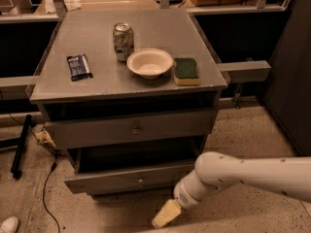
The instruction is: Open middle drawer
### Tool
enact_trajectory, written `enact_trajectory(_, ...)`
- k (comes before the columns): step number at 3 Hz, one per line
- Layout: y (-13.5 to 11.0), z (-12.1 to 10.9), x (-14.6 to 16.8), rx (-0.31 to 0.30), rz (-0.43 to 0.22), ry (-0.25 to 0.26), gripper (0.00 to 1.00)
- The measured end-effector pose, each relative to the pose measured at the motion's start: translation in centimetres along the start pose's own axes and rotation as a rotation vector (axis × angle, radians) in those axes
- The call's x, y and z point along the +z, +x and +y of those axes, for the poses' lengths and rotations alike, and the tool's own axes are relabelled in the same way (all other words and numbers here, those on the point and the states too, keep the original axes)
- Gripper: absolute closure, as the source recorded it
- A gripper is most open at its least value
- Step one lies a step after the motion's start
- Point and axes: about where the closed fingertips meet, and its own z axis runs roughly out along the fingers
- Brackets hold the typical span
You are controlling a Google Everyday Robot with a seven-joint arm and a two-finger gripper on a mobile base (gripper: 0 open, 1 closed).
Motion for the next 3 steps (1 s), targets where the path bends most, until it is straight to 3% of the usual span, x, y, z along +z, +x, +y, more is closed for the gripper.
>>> enact_trajectory(1, 3.8, 2.5, -0.9, 0.028, 0.031, -0.037, 0.00)
enact_trajectory(2, 2.1, 1.9, -0.9, -0.003, 0.013, -0.017, 0.00)
enact_trajectory(3, -3.5, 0.4, -1.0, -0.109, -0.028, 0.024, 0.00)
